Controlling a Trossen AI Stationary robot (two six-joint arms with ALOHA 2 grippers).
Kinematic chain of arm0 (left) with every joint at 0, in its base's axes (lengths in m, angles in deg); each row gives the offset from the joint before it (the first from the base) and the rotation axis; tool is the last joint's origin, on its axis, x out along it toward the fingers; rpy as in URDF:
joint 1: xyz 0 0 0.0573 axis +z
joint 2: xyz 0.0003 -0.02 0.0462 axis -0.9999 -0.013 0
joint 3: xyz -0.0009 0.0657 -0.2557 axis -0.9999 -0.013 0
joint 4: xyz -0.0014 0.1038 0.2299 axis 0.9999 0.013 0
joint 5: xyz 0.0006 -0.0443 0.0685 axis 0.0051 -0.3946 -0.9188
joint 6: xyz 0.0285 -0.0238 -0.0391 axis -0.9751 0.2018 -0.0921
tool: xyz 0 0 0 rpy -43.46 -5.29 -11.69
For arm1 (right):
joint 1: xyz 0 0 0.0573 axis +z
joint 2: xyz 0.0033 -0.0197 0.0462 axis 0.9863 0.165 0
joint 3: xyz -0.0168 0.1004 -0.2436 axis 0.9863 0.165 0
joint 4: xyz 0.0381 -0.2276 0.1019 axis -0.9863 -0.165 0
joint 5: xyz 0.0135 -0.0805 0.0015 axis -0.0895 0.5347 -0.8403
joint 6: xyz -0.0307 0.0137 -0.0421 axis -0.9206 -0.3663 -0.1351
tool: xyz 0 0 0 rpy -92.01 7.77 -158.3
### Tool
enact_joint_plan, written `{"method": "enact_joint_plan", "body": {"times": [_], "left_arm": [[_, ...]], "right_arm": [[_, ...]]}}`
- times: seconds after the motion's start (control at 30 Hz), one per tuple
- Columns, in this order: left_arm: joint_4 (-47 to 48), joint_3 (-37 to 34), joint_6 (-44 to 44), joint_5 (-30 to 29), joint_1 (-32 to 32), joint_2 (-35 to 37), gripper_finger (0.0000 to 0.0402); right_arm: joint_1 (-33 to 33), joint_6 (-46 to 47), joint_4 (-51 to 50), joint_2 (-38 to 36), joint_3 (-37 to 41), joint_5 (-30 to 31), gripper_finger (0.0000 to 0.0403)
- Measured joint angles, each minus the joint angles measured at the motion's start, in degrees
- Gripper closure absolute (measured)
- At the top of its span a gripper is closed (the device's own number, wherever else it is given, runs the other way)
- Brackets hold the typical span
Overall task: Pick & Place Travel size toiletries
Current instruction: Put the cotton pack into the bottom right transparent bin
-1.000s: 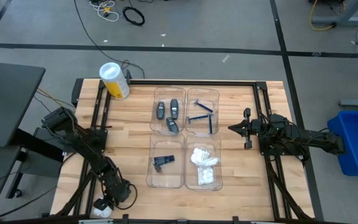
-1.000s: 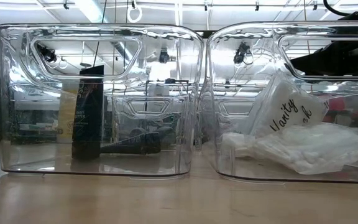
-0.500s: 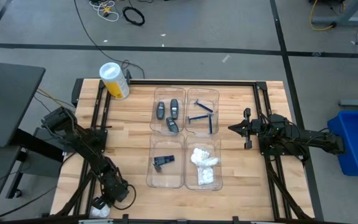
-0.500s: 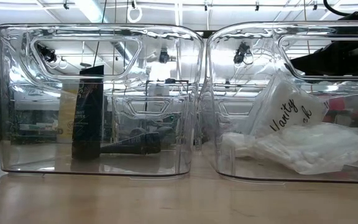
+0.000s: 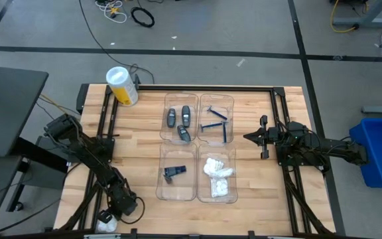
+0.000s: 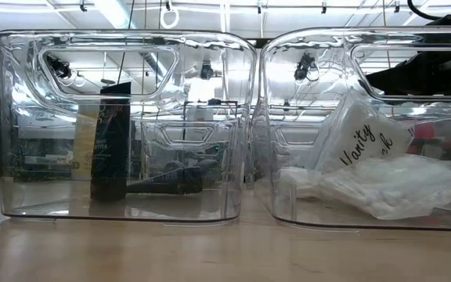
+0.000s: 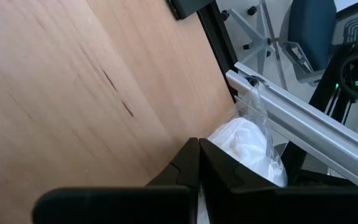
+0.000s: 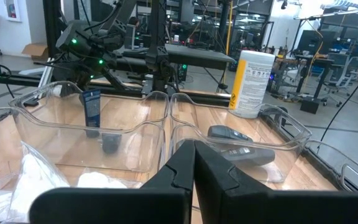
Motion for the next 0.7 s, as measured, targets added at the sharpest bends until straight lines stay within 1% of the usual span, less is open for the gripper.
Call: {"method": "enact_joint_plan", "body": {"times": [0.17,0.33,0.47,0.7], "left_arm": [[0.7,0.7,-0.4,0.8,0.2,0.0,0.0396],[3.3,3.4,-0.8,3.0,0.6,-0.2,0.0397],[7.2,6.0,-3.2,4.9,0.9,-0.2,0.0396],[16.9,10.1,-10.1,5.0,1.7,-0.1,0.0397]], "right_arm": [[0.0,0.0,0.0,0.0,0.0,0.0,0.0389],[0.0,0.0,0.0,0.0,0.0,0.0,0.0389],[0.0,0.0,0.0,0.0,0.0,0.0,0.0389],[0.0,0.0,0.0,0.0,0.0,0.0,0.0389]]}}
